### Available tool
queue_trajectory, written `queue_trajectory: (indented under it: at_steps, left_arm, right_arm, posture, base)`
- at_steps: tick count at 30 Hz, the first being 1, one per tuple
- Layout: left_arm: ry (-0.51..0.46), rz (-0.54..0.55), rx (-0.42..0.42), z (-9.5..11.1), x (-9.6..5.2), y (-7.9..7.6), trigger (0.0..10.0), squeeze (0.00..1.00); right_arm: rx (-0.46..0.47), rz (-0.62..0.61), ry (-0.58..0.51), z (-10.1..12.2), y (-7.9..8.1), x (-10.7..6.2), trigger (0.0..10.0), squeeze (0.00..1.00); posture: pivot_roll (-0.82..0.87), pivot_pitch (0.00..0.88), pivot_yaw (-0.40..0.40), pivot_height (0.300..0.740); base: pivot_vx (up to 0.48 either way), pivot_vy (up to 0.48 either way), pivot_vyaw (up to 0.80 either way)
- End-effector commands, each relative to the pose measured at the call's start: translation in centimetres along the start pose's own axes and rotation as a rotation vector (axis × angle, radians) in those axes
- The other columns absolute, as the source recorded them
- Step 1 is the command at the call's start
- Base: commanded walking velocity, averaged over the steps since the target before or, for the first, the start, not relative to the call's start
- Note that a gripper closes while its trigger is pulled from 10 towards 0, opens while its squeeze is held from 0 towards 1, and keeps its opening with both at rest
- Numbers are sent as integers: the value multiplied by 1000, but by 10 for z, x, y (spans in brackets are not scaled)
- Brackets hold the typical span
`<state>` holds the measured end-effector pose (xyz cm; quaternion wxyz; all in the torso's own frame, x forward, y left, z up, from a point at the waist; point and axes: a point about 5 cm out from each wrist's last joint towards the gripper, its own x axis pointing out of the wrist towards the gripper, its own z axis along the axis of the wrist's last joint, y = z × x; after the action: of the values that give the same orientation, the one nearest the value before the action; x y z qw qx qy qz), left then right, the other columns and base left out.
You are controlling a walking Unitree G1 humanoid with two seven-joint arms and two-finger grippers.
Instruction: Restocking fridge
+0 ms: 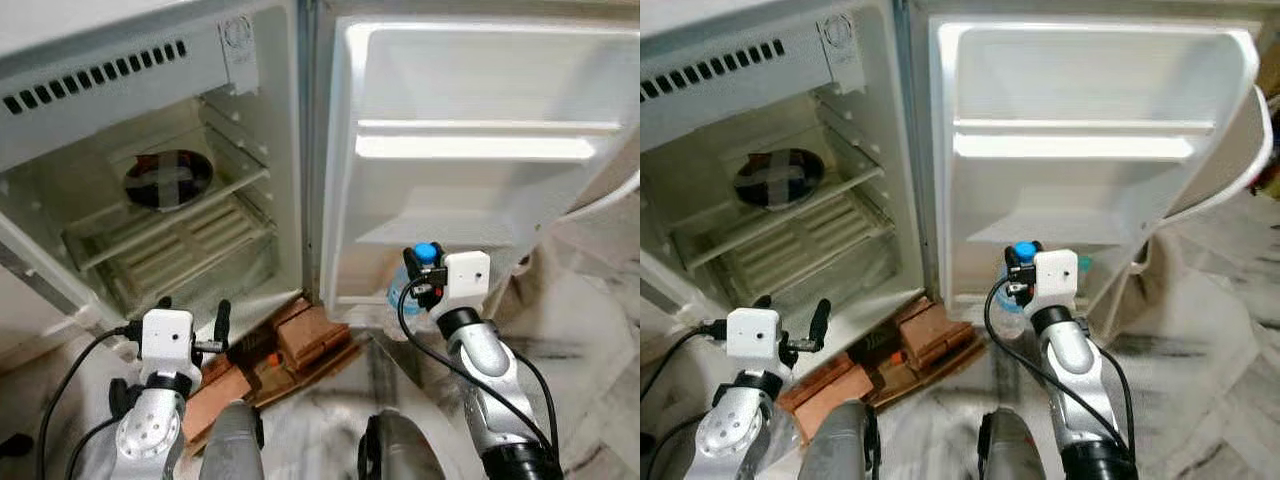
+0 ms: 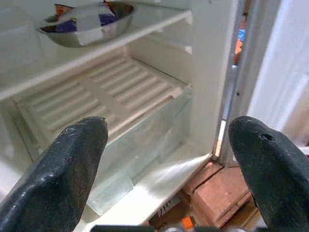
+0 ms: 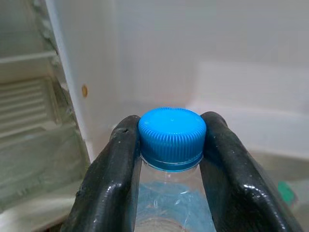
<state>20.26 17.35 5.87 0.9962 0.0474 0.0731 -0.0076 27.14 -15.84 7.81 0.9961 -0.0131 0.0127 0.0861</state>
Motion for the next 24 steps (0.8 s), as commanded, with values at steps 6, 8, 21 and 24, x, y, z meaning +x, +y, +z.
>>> queue_trajectory:
  at_steps: [6, 8, 21, 24]
  left_arm:
    - [2, 6, 2, 1, 2, 0, 10000, 0]
    - [3, 7, -1, 2, 3, 1, 10000, 0]
    - [-16, 12, 3, 4, 5, 1, 10000, 0]
    - [-15, 14, 5, 4, 5, 1, 10000, 0]
  right_arm:
    - [-8, 6, -7, 1, 3, 3, 10000, 0]
    - [-1, 3, -7, 1, 2, 4, 10000, 0]
    - [-29, 28, -47, 10, 2, 16, 10000, 0]
    - [-48, 40, -67, 15, 2, 18, 10000, 0]
  posture:
    - [100, 108, 6, 623]
    - [100, 110, 5, 623]
    - [106, 110, -7, 623]
    - [106, 109, -9, 623]
  base:
    - [0, 0, 0]
    - [0, 0, 0]
    - [39, 0, 0]
    - [268, 0, 0]
